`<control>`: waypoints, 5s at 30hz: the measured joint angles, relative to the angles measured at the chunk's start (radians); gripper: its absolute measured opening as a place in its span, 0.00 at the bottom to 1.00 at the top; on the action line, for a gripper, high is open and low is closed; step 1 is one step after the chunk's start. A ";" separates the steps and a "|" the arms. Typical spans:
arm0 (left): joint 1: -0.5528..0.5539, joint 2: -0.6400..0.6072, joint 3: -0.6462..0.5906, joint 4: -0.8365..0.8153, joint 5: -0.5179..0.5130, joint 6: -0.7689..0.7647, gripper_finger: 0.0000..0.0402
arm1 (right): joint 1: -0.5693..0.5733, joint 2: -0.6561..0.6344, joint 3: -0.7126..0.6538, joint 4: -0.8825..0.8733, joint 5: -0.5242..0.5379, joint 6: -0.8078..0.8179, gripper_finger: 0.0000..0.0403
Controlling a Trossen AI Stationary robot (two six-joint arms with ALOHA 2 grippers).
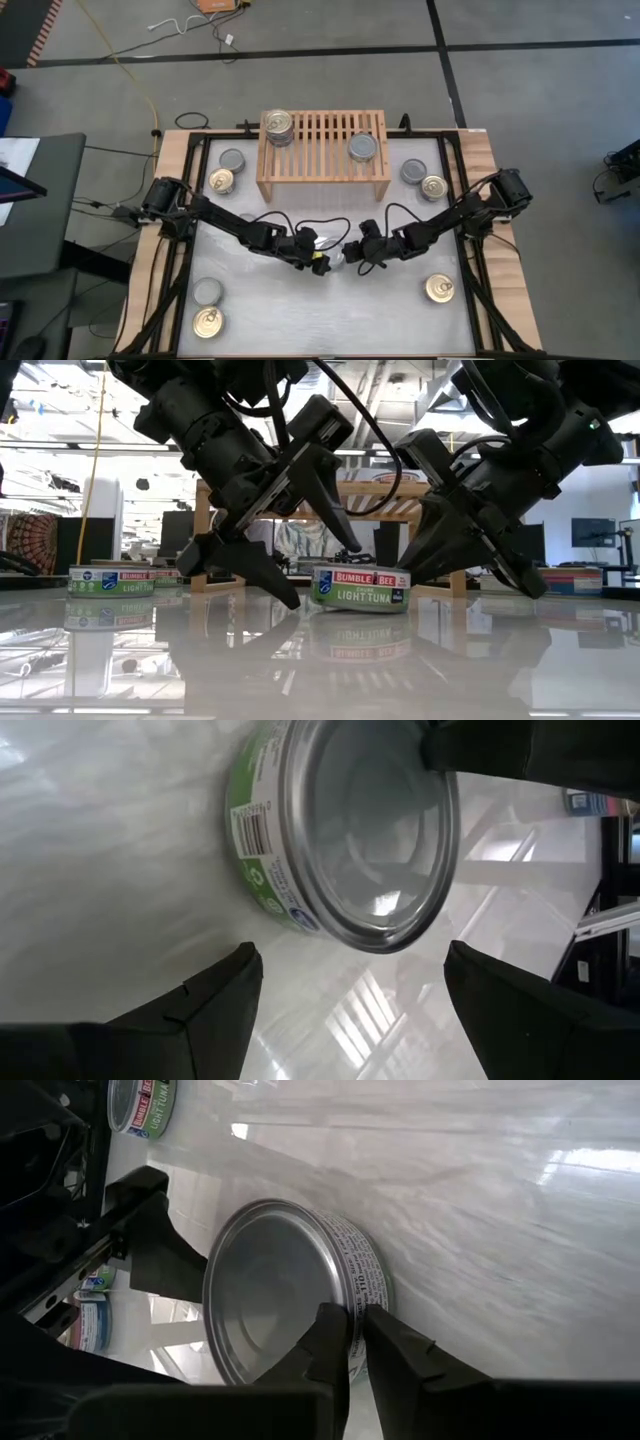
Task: Stack canned seafood by type on shelf
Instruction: Stack the green tuna can on top of the other green tuna can on the shelf
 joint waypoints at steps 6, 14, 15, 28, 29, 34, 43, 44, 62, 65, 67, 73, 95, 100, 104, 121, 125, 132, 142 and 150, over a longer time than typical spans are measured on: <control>0.001 0.000 0.000 0.000 -0.005 -0.012 0.74 | 0.000 0.000 0.000 -0.008 -0.002 0.010 0.16; 0.001 0.000 0.000 0.000 -0.055 -0.033 0.74 | 0.000 0.000 0.000 -0.011 -0.005 0.010 0.16; 0.001 0.000 0.000 0.000 -0.056 -0.033 0.74 | 0.002 0.000 0.000 -0.011 -0.005 0.009 0.16; 0.001 0.001 0.000 0.000 -0.057 -0.025 0.74 | 0.005 -0.008 -0.001 -0.008 -0.002 -0.010 0.16; 0.001 0.001 0.000 0.000 -0.057 -0.023 0.74 | 0.005 -0.010 -0.001 -0.008 -0.002 -0.012 0.16; 0.001 0.001 0.000 0.000 -0.057 -0.018 0.74 | 0.005 -0.011 -0.001 -0.008 -0.002 -0.019 0.15; 0.001 0.001 0.000 0.023 -0.053 -0.018 0.74 | 0.005 -0.011 -0.002 -0.009 -0.001 -0.028 0.07; 0.001 0.001 0.000 0.037 -0.050 -0.018 0.74 | 0.005 -0.011 -0.002 -0.008 -0.001 -0.028 0.07; 0.002 0.001 0.000 0.058 -0.056 -0.038 0.74 | 0.005 -0.010 -0.003 0.031 -0.002 -0.035 0.08; 0.002 0.001 0.000 0.058 -0.060 -0.039 0.72 | 0.005 -0.010 -0.003 0.036 -0.002 -0.035 0.08; 0.004 0.001 0.000 0.058 -0.065 -0.037 0.71 | 0.005 -0.010 -0.003 0.042 -0.002 -0.036 0.08; 0.011 0.002 0.000 0.059 -0.067 -0.037 0.64 | 0.005 -0.010 -0.003 0.048 -0.002 -0.036 0.08; 0.016 0.002 0.000 0.086 -0.027 -0.143 0.47 | 0.005 -0.010 -0.002 0.056 -0.001 -0.048 0.08; 0.020 0.002 0.000 0.087 -0.023 -0.142 0.44 | 0.005 -0.011 -0.002 0.058 -0.001 -0.051 0.09; 0.027 0.002 0.000 0.087 -0.001 -0.134 0.43 | 0.005 -0.011 -0.002 0.058 -0.001 -0.051 0.09; 0.028 0.002 0.000 0.087 -0.001 -0.130 0.43 | 0.005 -0.011 -0.002 0.060 -0.007 -0.054 0.09; 0.028 0.002 0.000 0.087 -0.001 -0.130 0.43 | 0.005 -0.011 -0.002 0.060 -0.010 -0.055 0.12; 0.027 0.002 0.000 0.087 -0.001 -0.130 0.43 | 0.005 -0.011 -0.002 0.055 -0.012 -0.060 0.21; 0.035 -0.004 0.002 0.106 -0.003 -0.097 0.43 | 0.005 -0.095 -0.001 -0.062 -0.020 -0.085 0.37; 0.050 -0.012 0.002 0.170 0.031 -0.067 0.43 | 0.031 -0.281 -0.001 -0.342 0.006 -0.088 0.40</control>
